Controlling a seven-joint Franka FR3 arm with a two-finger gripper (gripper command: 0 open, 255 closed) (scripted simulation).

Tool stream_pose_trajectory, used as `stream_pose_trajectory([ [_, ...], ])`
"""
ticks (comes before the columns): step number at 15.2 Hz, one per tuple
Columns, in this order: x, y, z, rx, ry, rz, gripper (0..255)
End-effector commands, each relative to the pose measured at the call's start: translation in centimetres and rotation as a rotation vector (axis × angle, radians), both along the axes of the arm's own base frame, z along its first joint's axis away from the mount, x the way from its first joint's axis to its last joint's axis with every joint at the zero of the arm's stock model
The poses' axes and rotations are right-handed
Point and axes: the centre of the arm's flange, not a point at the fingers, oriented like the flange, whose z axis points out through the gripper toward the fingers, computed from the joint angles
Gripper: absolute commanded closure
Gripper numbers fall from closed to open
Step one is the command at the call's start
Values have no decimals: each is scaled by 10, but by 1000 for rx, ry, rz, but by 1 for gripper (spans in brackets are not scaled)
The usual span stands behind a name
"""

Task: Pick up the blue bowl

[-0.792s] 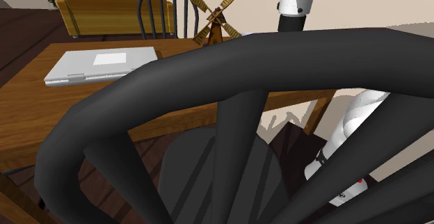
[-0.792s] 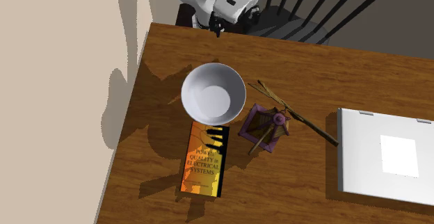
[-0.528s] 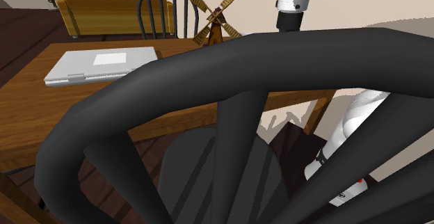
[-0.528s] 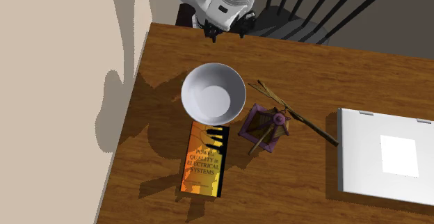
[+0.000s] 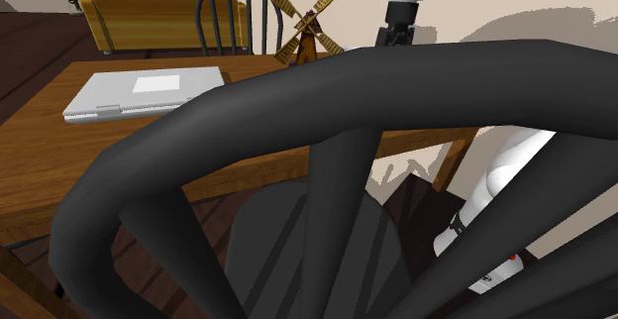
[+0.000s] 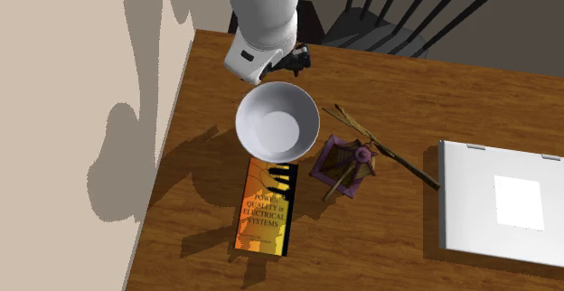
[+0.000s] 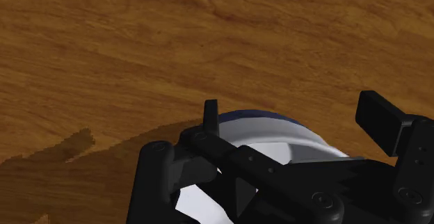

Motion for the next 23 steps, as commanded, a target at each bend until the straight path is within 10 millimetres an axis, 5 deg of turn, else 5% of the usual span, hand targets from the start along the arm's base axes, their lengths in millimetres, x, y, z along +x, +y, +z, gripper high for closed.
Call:
stream_pose_trajectory([
  [1,19,-25,2,23,-1,-4,0],
  [10,96,-130,11,128,-4,-21,0],
  [20,99,-134,-29,132,-4,-22,0],
  [21,99,-135,-29,132,-4,-22,255],
  [23,99,-135,-30,132,-4,-22,255],
])
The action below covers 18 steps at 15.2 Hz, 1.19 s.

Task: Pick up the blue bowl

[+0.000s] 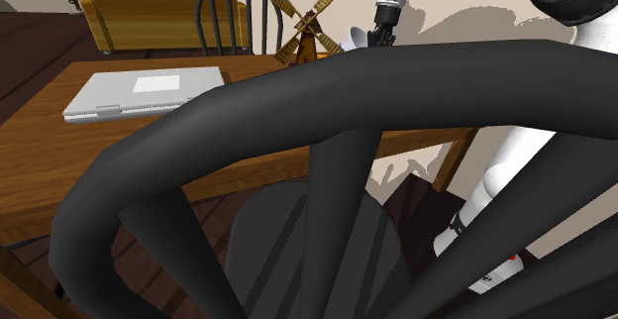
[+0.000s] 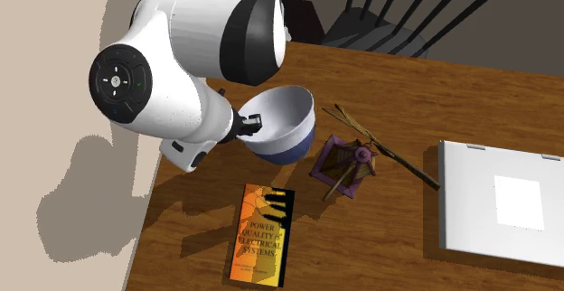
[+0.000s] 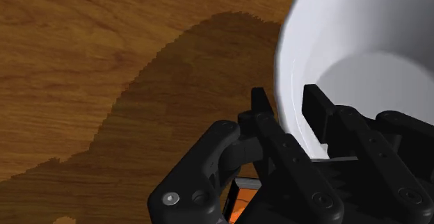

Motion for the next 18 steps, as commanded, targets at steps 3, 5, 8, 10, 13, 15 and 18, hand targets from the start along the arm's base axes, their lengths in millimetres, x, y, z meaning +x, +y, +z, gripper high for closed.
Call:
stream_pose_trajectory([
  [3,1,2,-3,4,9,3,255],
  [5,1,1,-2,4,9,3,255],
  [8,0,2,1,4,9,3,255],
  [10,0,2,12,4,9,3,255],
  [13,0,2,28,4,9,3,255],
  [15,0,2,38,4,9,3,255],
  [18,0,2,54,4,9,3,255],
])
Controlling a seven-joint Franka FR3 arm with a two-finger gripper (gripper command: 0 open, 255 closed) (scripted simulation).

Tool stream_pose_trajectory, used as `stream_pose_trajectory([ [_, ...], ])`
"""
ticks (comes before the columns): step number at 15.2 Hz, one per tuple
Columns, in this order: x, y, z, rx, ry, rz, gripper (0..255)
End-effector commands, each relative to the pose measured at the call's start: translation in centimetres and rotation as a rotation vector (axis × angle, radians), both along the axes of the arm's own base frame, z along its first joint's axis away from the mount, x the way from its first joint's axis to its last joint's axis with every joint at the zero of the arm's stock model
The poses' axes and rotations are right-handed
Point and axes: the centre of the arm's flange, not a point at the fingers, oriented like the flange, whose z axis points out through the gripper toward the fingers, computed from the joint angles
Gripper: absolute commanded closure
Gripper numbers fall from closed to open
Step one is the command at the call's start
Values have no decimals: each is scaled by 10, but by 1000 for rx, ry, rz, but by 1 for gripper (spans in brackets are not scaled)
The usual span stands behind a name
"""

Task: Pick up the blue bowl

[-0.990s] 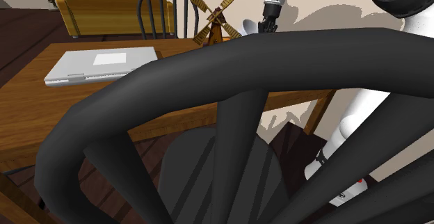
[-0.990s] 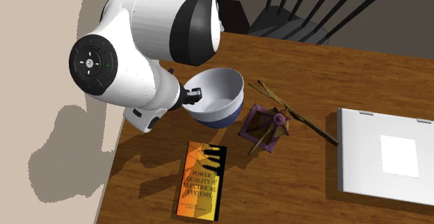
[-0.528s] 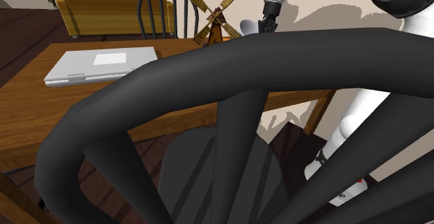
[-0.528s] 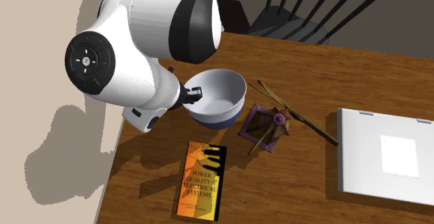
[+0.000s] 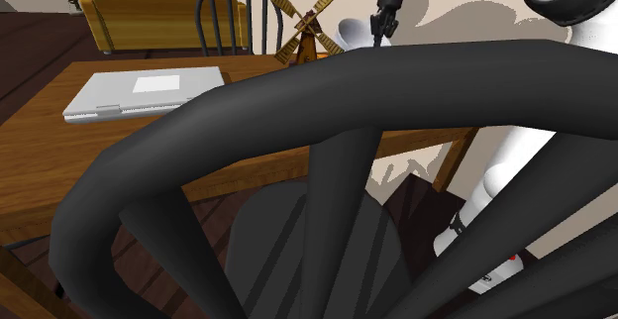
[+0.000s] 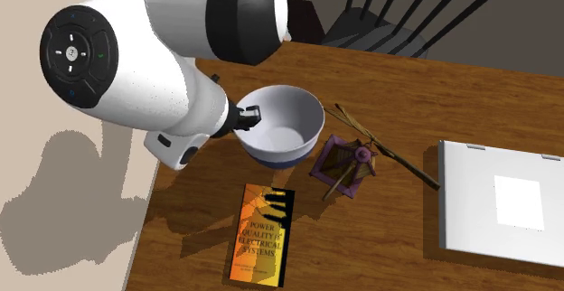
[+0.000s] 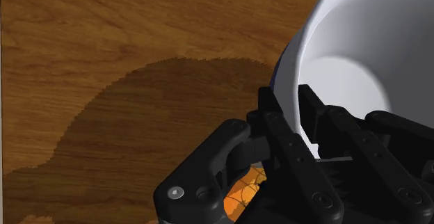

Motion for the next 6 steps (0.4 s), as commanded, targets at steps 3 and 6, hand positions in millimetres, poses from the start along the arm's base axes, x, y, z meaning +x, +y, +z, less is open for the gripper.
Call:
stream_pose_trajectory([
  [3,-1,-1,22,0,-1,0,255],
  [6,-1,-1,28,0,-1,0,255],
])
